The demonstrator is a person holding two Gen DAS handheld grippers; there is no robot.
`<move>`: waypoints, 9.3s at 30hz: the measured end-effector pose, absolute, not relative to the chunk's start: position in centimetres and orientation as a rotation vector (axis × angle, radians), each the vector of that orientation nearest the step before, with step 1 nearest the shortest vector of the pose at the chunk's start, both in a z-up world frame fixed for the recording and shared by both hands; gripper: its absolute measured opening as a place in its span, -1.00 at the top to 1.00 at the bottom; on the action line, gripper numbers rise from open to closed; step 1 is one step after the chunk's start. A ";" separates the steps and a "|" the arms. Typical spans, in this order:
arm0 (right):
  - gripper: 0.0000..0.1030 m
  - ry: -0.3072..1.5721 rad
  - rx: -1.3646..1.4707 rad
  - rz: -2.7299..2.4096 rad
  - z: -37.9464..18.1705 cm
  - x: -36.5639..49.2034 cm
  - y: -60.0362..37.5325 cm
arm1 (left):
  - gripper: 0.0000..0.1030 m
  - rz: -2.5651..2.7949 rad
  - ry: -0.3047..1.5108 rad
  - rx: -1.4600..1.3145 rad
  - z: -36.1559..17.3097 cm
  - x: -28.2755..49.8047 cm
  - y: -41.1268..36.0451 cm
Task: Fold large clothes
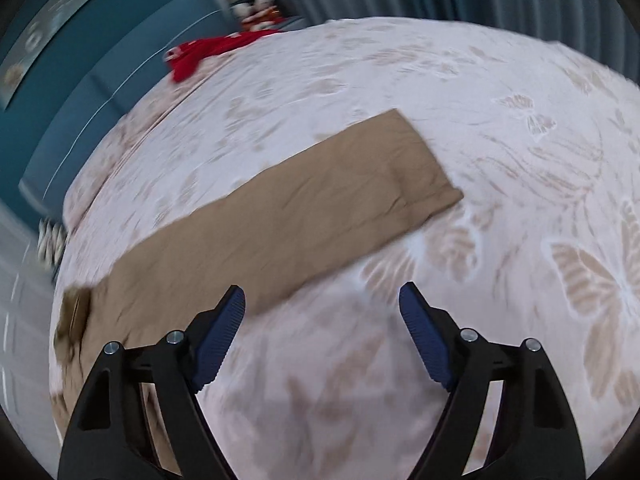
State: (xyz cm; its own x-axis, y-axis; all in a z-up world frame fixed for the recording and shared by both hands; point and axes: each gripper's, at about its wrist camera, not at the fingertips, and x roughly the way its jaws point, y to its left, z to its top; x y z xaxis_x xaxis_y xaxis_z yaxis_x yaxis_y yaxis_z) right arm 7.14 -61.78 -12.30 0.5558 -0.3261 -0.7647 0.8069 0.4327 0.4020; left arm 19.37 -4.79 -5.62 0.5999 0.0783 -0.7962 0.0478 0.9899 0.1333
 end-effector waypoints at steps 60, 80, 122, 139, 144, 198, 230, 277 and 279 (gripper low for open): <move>-0.11 0.795 0.797 -0.250 -12.2 24.9 -40.5 | -0.73 -0.114 1.212 -0.448 -11.6 40.2 -1.8; 0.98 0.871 0.574 -0.322 -15.4 29.7 -40.9 | 0.93 0.008 1.072 -0.081 -13.6 39.5 -3.5; 0.79 0.836 0.104 -0.204 -16.3 32.5 -24.1 | 0.23 -0.122 0.831 0.090 -14.8 36.1 -13.4; -0.19 0.860 0.233 -0.158 -9.6 20.5 -19.7 | -0.49 0.400 0.906 -0.565 -11.1 34.7 31.4; -0.24 0.928 0.292 -0.131 -9.3 16.6 -16.8 | -0.46 0.492 0.878 -0.663 -11.9 36.5 39.1; -0.31 0.858 0.498 -0.184 -8.9 20.0 -29.4 | -0.38 -0.171 0.991 -0.813 -9.6 36.6 8.4; 0.97 0.891 0.234 -0.328 -11.7 30.9 -34.1 | 0.44 0.033 1.020 -0.262 -13.0 41.9 0.9; 0.63 0.897 0.203 -0.242 -12.9 34.0 -27.0 | 0.19 -0.017 0.890 0.136 -13.0 40.9 -10.0; 0.63 0.896 0.180 -0.245 -13.4 33.9 -26.5 | 0.19 -0.014 0.872 0.150 -13.6 40.4 -10.2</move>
